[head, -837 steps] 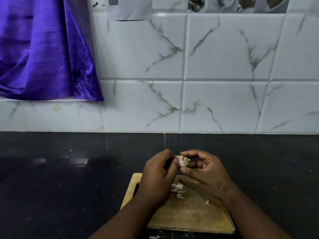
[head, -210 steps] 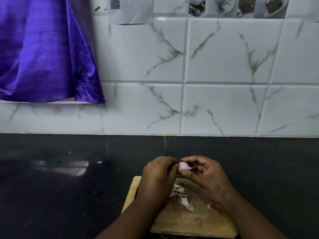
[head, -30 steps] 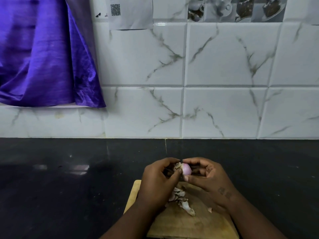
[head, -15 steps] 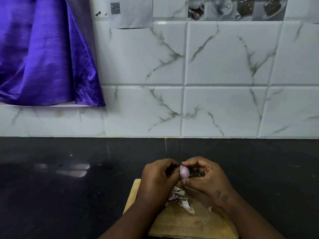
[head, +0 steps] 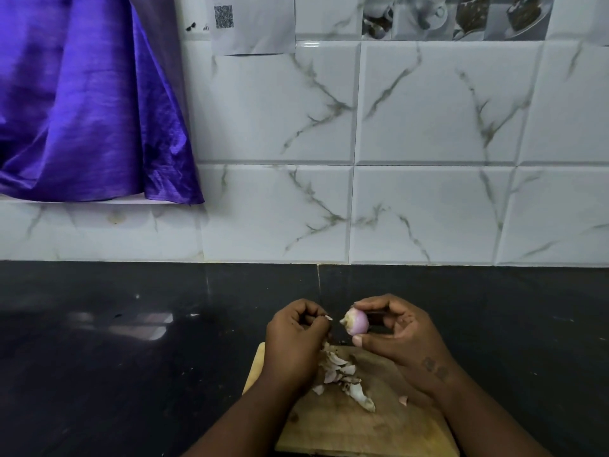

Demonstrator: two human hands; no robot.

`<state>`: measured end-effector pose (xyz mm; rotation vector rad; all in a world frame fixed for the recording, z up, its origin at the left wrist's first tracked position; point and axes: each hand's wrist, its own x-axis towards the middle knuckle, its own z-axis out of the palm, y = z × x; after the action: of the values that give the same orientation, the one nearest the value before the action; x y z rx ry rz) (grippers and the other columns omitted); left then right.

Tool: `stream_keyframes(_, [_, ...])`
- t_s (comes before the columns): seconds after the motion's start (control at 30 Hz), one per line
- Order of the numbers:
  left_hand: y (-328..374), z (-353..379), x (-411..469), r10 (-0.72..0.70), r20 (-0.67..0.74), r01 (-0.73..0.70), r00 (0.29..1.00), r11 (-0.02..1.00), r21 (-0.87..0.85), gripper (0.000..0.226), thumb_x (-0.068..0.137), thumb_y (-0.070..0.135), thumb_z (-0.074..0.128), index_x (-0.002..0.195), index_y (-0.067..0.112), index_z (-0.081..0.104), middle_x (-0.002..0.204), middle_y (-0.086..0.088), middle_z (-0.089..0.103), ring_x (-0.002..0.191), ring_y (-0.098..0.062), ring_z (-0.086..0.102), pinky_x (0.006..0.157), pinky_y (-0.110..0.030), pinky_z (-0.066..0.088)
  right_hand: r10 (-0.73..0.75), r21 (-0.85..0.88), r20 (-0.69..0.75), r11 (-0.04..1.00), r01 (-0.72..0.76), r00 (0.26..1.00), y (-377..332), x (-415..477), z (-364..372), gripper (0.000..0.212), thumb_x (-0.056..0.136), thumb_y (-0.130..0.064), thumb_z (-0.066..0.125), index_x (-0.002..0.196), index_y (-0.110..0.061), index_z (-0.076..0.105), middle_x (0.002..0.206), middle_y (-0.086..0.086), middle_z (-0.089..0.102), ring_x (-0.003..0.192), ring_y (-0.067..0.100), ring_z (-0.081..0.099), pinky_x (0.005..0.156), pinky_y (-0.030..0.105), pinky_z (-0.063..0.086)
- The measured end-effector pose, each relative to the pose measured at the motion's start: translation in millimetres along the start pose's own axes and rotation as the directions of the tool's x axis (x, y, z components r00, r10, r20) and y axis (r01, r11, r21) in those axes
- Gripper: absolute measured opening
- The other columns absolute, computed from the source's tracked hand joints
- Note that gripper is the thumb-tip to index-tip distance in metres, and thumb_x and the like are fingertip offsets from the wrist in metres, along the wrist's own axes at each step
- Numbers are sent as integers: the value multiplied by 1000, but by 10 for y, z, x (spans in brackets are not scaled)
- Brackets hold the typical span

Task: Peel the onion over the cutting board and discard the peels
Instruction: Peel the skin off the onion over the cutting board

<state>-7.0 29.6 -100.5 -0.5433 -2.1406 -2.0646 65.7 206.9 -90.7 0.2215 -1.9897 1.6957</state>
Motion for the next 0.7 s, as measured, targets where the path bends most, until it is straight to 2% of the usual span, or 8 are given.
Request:
stream_keyframes(0.17, [69,-1,-74,101,77,-112,992,982,154,30,94,9,67,73,25,80,68,7,75,64,-2,69,59,-18,51,4,29,-19,1000,-3,1000,-22,8,-28,46,71,17,84,109,-8,74,107,5,82,104,20,79,85,27,63])
stream_keyframes(0.3, [68,-7,-74,154,95,-170,984,964,203,29,94,18,74,67,30,76,66,13,72,64,1,65,58,-14,45,17,22,-23,1000,-17,1000,-21,10,-23,46,71,16,85,108,-9,75,108,4,82,104,20,78,87,28,63])
stream_keyframes(0.4, [89,-10,-85,190,112,-204,975,970,133,14,96,18,75,92,29,83,86,13,80,83,-2,75,71,-16,57,21,16,-18,1000,-20,1000,-32,7,-20,45,72,16,84,107,-10,75,108,2,82,104,19,78,86,28,63])
stream_keyframes(0.47, [87,-11,-91,203,158,-217,966,973,76,12,96,19,77,102,27,84,95,13,82,92,-4,77,81,-23,63,21,9,-11,1000,-21,1000,-36,7,-23,44,73,16,84,106,-10,74,108,0,82,104,19,78,85,27,63])
stream_keyframes(0.6, [40,3,-54,178,162,-186,971,982,39,12,92,12,82,97,23,85,93,6,83,91,-10,79,84,-37,65,19,-7,-10,1000,-19,1000,-17,18,-17,44,72,15,85,107,-9,74,108,3,81,104,21,78,87,31,63])
stream_keyframes(0.7, [11,13,-11,111,150,-105,983,993,-44,14,90,5,82,87,18,83,86,-1,82,82,-14,77,75,-32,62,17,-19,5,1000,-17,1000,-7,16,-9,43,71,13,87,106,-8,73,110,6,81,105,21,78,88,33,64])
